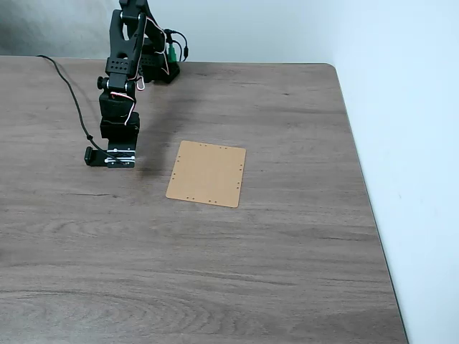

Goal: Grasp a black block and then place it on the board.

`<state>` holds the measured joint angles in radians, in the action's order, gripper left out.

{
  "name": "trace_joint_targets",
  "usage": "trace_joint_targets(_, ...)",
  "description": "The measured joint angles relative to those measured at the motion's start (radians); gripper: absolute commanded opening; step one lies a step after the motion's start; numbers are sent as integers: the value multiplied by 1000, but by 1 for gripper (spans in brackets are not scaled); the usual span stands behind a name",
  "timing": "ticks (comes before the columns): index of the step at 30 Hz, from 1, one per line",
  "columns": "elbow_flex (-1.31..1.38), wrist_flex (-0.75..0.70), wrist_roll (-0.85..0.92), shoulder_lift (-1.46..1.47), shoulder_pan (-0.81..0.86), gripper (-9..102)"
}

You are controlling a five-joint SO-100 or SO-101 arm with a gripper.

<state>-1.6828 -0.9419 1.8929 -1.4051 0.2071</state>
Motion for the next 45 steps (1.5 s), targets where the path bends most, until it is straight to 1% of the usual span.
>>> trace_joint_targets(5, 74, -110, -97, -15, -38, 1)
trace_joint_targets(10, 167, -155, -247, -71, -117, 1)
trace_joint_targets(13, 232, -153, -367, -77, -184, 0)
trace_joint_targets(19, 324, -97, -615, -74, -347, 0)
trace_joint_targets(23, 387, -44, -764, -5, -456, 0)
trace_joint_targets(31, 396, 54, -991, 69, -578, 0)
trace_joint_targets(37, 396, 107, -1069, 112, -612, 0)
trace_joint_targets(45, 362, 193, -1089, 146, -620, 0)
